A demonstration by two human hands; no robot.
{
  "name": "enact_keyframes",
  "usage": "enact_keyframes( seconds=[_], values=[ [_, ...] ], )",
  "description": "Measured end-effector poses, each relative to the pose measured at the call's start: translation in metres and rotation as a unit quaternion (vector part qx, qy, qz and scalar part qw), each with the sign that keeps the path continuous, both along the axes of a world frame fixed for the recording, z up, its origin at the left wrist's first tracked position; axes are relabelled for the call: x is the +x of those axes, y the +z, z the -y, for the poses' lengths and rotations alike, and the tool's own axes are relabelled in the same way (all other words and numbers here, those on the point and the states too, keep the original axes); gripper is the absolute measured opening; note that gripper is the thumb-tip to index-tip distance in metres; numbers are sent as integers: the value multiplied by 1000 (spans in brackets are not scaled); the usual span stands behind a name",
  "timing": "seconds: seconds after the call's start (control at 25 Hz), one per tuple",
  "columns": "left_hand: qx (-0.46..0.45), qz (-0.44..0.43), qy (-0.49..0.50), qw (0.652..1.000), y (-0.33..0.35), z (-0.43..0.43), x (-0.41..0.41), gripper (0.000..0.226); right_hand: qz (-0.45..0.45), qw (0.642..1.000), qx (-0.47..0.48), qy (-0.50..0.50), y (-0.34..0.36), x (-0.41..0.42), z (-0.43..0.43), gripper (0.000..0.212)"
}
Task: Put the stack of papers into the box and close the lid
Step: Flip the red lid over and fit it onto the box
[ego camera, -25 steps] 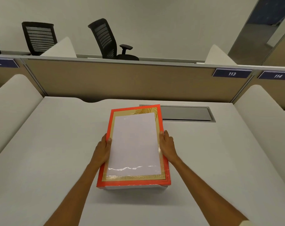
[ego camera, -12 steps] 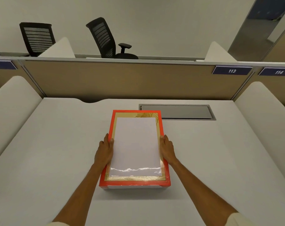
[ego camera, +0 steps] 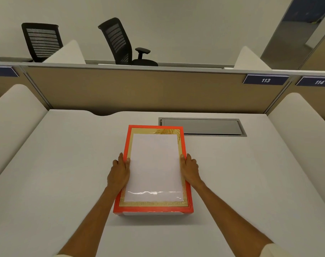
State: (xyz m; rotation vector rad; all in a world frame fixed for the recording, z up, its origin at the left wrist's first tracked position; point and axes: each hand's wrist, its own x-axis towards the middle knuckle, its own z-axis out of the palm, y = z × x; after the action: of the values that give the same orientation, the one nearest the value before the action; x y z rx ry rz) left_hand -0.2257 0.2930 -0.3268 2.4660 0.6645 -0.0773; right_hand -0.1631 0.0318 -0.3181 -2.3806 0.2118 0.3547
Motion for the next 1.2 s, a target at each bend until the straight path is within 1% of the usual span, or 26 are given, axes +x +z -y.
enact_keyframes(
  seconds=[0.08, 0.12, 0.16, 0.2, 0.24, 0.32, 0.44, 0.6, 0.84, 1.2],
  values=[
    [113, 39, -11, 993, 0, 6, 2, 65, 81, 992, -96, 16, 2, -4, -7, 66],
    [151, 66, -37, 986, 3, 10, 4, 68, 133, 984, -116, 40, 3, -5, -13, 70],
    [169, 88, -76, 979, 5, 15, 7, 70, 171, 974, -126, 77, 4, -7, -19, 72],
    [177, 103, -119, 972, 6, 21, 10, 73, 190, 966, -137, 114, 3, -8, -25, 72],
    [178, 110, -155, 966, 6, 26, 13, 75, 193, 960, -146, 141, 1, -8, -29, 72],
    [166, 103, -190, 962, 2, 34, 16, 79, 178, 958, -159, 162, -5, -10, -35, 72],
    [149, 78, -204, 965, -7, 36, 15, 84, 151, 958, -168, 174, -14, -12, -36, 74],
    [126, 62, -193, 971, -15, 36, 14, 101, 132, 956, -190, 181, -23, -14, -35, 75],
    [135, 47, -197, 970, -24, 36, 13, 90, 131, 952, -204, 185, -30, -17, -35, 76],
    [151, 52, -188, 969, -32, 36, 14, 83, 147, 948, -221, 175, -37, -17, -37, 77]
  ],
)
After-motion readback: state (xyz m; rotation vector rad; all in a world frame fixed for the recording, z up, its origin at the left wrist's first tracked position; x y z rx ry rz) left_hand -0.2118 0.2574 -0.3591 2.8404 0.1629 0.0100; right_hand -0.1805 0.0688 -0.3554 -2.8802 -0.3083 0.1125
